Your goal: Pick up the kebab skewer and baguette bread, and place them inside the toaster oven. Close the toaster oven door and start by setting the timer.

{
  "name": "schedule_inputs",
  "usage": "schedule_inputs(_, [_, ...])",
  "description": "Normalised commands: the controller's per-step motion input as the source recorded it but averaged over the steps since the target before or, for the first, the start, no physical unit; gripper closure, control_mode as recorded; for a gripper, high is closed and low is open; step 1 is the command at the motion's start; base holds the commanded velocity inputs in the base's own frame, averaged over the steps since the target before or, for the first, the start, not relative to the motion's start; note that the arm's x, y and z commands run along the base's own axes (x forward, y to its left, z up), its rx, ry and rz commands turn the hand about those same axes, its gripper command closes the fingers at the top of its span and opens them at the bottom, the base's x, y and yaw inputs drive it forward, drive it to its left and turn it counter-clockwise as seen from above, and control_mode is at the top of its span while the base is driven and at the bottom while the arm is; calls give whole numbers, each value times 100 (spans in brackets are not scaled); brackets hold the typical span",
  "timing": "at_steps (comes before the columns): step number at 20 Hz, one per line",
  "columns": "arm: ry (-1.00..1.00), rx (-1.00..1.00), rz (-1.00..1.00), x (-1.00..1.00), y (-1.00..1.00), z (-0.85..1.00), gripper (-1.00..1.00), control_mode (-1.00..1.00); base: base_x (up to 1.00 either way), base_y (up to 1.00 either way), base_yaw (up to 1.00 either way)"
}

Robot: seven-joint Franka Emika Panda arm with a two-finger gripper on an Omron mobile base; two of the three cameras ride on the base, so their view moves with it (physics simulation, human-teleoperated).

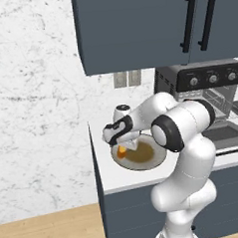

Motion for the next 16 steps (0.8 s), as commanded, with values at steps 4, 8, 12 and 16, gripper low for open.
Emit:
schedule_inputs(4, [5, 0, -7, 0, 0, -18, -100, -100, 0, 0, 0])
schedule_inputs(8, [1, 0, -7, -6, -1, -4, -100, -100, 0, 0, 0])
schedule_inputs(12, [3, 0, -9, -1, -5, -13, -100, -100, 0, 0, 0])
schedule_inputs(16, [1, 0, -8, -3, -7, -14, -100, -100, 0, 0, 0])
